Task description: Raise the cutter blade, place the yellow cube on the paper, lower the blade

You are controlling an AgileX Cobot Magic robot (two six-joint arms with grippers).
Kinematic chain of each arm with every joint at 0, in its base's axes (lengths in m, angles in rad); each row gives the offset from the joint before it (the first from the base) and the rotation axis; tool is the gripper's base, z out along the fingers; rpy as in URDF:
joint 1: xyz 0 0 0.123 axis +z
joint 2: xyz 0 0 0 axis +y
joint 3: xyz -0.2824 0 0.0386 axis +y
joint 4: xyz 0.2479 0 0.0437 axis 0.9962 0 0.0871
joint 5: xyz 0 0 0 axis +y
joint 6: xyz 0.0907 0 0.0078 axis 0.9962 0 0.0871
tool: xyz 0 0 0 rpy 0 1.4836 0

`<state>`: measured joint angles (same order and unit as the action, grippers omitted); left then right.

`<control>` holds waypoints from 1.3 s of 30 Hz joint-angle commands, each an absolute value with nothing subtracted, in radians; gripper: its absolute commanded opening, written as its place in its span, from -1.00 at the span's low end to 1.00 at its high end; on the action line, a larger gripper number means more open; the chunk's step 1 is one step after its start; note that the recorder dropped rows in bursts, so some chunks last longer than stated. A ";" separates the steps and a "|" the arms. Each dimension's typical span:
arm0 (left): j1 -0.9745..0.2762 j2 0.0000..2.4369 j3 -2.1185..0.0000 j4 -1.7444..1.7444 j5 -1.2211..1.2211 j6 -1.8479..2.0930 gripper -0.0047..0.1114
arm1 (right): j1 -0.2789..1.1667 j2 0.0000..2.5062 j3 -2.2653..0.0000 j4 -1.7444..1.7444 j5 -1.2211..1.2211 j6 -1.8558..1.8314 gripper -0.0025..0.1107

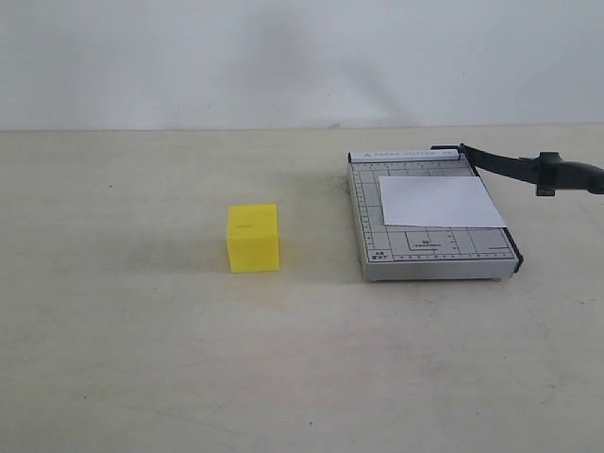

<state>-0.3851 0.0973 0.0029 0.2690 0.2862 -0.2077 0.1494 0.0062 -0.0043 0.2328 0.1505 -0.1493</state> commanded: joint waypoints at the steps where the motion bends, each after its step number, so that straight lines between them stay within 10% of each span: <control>1: -0.389 0.099 0.000 0.280 0.228 -0.208 -0.53 | 0.150 0.000 0.000 0.223 0.148 -0.157 -0.96; 24: -0.389 0.099 0.000 0.263 -0.296 -0.677 -0.53 | 0.150 0.000 0.000 0.223 0.148 -0.157 -0.96; 32: -0.389 0.226 -0.110 0.458 -0.142 -0.734 0.27 | 0.150 0.000 0.000 0.223 0.148 -0.157 -0.96; 39: -0.408 0.739 -0.337 0.722 -0.288 -0.793 0.28 | 0.150 0.000 0.000 0.225 0.144 -0.157 -0.96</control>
